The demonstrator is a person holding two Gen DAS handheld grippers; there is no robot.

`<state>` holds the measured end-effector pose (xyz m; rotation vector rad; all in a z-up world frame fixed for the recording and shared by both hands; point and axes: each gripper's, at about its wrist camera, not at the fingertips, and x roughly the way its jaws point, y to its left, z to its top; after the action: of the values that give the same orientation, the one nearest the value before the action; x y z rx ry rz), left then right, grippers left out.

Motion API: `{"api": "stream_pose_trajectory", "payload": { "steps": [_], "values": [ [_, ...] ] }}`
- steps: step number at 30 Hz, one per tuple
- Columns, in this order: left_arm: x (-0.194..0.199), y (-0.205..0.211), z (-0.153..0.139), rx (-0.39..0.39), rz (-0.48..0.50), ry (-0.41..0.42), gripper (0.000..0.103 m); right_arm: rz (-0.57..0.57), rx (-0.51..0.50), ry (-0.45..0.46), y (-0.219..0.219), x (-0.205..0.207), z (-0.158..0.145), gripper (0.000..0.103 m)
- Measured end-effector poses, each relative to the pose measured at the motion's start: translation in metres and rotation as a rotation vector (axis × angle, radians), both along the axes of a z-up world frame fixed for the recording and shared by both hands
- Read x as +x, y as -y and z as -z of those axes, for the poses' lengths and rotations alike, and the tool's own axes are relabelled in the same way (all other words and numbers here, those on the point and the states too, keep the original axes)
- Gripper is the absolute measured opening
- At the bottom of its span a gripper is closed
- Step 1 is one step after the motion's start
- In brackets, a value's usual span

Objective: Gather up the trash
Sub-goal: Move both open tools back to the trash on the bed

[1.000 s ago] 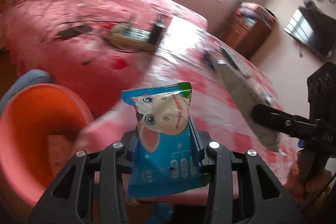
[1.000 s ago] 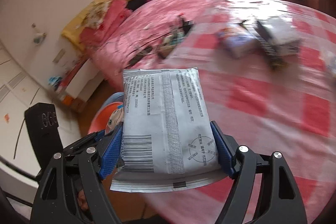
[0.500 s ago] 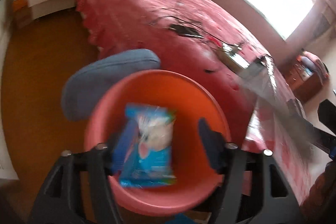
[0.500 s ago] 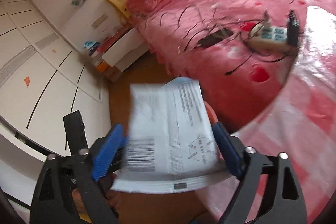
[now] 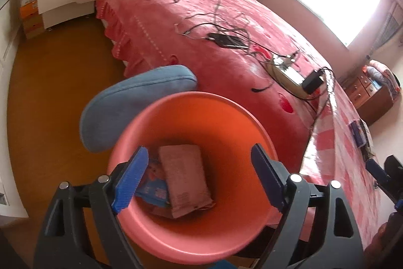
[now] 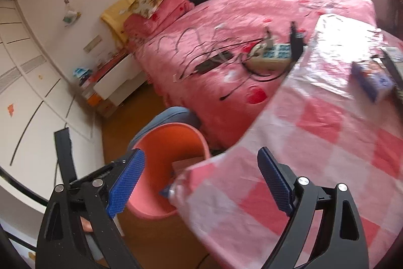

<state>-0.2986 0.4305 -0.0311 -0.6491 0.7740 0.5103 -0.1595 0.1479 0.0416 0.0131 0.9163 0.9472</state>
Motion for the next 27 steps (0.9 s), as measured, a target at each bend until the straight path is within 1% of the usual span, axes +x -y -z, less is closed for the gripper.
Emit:
{"api": "stream_pose_trajectory", "payload": {
  "steps": [7,11,15,27],
  "values": [
    [0.018,0.031,-0.012,-0.007,0.090,0.019,0.085,0.051,-0.019,0.064,0.034,0.000,0.007,0.090],
    [0.030,0.050,-0.021,-0.003,0.139,0.024,0.085,0.076,-0.014,0.100,0.050,0.000,0.009,0.090],
    [0.041,0.072,-0.030,0.007,0.187,0.030,0.086,0.102,-0.009,0.120,0.064,0.002,0.010,0.090],
    [0.068,0.125,-0.047,0.044,0.283,0.024,0.086,0.168,0.014,0.165,0.109,0.014,0.008,0.090]
  ]
}}
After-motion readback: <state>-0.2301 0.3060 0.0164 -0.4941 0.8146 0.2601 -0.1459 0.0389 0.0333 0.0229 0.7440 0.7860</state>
